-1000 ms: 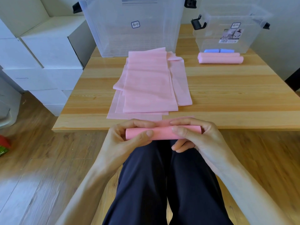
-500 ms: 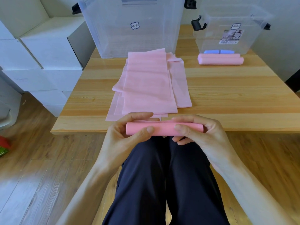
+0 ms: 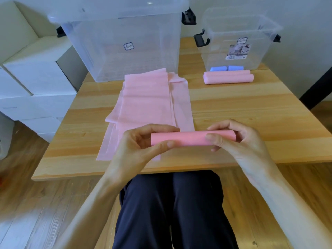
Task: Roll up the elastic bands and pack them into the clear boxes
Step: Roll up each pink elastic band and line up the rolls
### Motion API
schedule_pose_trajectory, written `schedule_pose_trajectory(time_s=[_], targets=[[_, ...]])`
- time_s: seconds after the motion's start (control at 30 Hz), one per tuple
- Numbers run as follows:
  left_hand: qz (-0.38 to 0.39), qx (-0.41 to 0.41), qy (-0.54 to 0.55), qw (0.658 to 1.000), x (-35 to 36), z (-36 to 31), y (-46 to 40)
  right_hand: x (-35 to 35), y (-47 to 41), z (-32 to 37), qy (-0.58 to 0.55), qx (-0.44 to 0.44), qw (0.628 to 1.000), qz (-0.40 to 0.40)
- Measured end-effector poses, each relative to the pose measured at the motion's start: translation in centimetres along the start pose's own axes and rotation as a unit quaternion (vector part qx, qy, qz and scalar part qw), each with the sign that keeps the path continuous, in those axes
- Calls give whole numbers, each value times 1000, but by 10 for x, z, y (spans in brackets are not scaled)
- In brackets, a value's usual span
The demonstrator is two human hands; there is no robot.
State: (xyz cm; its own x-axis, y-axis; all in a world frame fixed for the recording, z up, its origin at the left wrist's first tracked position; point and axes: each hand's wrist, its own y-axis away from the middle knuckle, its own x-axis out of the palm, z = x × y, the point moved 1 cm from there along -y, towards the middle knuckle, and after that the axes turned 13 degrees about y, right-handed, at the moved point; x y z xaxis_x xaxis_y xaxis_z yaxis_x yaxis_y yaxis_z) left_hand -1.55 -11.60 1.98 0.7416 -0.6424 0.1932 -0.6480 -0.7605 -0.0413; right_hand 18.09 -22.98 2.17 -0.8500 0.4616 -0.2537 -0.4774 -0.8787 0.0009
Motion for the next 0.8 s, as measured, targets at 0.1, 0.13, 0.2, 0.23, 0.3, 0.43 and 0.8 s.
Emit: schedule_pose_trajectory(time_s=[0.1, 0.13, 0.2, 0.23, 0.3, 0.43, 0.8], targets=[[-12, -18, -4, 1000, 9, 0, -23, -20, -16, -3, 15, 4, 1000, 1], [-18, -26, -7, 999, 11, 1, -32, -27, -21, -4, 15, 5, 1000, 5], [-20, -40, -13, 999, 14, 2, -48, -42, -31, -5, 3, 11, 1000, 7], [-18, -44, -17, 999, 16, 2, -55, -49, -36, -6, -2, 15, 1000, 5], [-10, -46, -28, 998, 20, 3, -71, -61, -46, -8, -3, 20, 1000, -11], [33, -74, -44, 996, 32, 5, -109, -85, -73, -20, 13, 45, 998, -40], [-1, -23, -197, 980, 66, 38, -223, -138, -161, -50, 114, 68, 983, -127]])
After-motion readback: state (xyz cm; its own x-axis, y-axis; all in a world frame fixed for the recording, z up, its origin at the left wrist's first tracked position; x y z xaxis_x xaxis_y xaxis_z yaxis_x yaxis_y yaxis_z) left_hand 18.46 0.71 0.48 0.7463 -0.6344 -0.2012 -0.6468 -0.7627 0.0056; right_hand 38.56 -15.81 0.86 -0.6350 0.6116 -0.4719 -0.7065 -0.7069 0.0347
